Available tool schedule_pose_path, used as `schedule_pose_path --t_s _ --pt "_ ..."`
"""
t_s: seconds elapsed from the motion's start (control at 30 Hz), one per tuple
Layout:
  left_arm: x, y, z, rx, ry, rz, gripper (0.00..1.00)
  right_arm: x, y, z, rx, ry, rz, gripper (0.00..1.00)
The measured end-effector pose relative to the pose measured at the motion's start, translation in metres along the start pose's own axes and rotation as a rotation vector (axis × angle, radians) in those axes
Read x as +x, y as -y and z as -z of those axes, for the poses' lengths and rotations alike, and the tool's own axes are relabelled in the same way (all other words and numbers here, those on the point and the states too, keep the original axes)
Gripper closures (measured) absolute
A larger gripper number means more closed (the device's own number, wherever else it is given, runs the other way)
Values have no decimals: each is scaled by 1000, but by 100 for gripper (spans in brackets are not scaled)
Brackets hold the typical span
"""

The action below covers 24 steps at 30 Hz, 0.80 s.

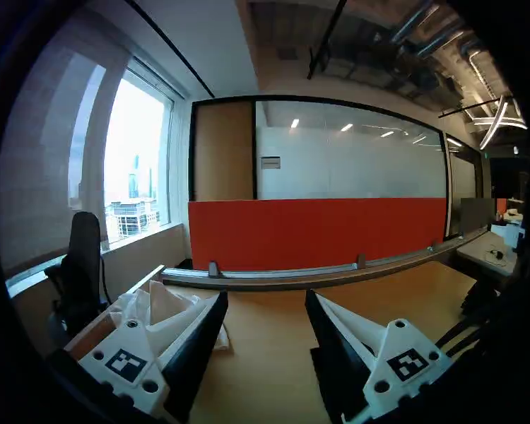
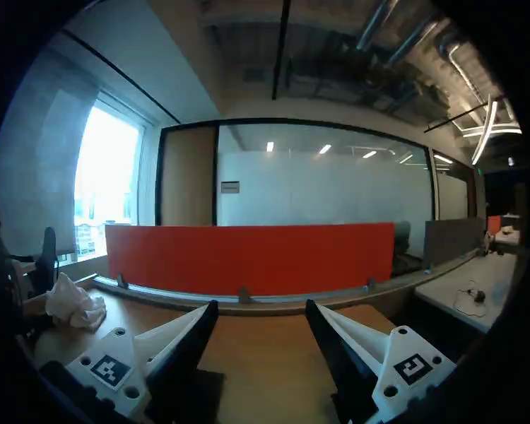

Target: Fold towel

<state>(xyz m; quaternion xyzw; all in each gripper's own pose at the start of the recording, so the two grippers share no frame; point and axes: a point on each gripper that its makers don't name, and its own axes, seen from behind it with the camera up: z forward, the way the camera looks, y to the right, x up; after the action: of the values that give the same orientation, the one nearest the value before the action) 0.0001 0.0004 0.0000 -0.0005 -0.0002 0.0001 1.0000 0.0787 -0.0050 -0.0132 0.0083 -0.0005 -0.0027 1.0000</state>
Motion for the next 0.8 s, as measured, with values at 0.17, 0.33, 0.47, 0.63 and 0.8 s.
schedule_pose_path --t_s 0.17,0.33,0.47,0.63,0.8 --pt "0 -10 0 -37 15 -10 19 2 9 3 28 27 21 5" --pt "-3 -15 1 -80 44 -24 20 2 21 4 76 52 52 5" --pt "-9 -21 2 -125 77 -39 20 -1 32 4 130 75 79 5" --pt "-18 -31 3 -182 115 -76 20 -9 46 5 206 120 113 5" --pt "-28 -45 6 -255 156 -98 19 -27 60 9 299 194 147 5"
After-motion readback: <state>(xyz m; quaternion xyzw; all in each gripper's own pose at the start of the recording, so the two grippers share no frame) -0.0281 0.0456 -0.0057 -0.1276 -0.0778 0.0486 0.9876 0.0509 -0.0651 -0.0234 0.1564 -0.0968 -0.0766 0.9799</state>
